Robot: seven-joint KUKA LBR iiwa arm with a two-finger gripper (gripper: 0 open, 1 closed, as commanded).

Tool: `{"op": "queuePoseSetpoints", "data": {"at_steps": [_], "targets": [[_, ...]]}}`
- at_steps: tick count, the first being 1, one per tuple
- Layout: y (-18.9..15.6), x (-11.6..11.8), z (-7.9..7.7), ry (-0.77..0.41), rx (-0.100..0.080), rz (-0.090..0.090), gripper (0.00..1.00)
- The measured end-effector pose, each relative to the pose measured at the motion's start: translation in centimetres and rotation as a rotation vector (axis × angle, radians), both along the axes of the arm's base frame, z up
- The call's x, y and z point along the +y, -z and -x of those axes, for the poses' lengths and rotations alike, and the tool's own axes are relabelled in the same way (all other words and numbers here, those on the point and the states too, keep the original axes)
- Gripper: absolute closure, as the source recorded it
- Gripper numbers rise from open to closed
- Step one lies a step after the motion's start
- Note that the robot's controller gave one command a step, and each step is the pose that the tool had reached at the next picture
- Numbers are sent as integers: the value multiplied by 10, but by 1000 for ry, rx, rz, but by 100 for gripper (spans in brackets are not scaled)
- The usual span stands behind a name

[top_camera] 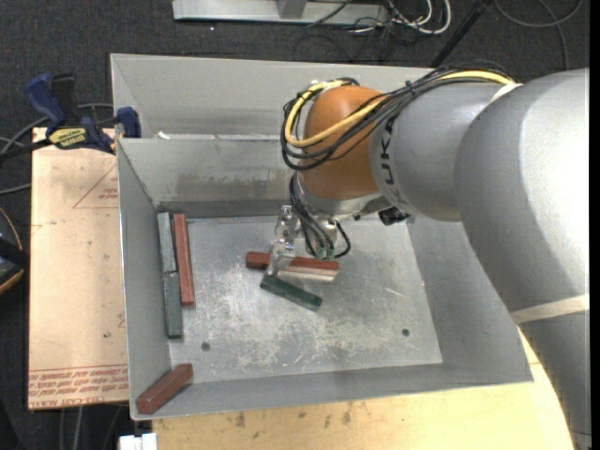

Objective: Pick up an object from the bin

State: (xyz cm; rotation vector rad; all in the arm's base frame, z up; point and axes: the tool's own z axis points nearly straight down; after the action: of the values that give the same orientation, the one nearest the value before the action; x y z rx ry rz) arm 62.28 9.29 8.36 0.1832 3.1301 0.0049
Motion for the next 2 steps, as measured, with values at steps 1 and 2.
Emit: {"op": "queuePoseSetpoints", "data": {"at_steps": [1, 2], "targets": [[0, 0, 0, 0, 1, 0, 100], [0, 0, 0, 0, 3, 1, 100]]}}
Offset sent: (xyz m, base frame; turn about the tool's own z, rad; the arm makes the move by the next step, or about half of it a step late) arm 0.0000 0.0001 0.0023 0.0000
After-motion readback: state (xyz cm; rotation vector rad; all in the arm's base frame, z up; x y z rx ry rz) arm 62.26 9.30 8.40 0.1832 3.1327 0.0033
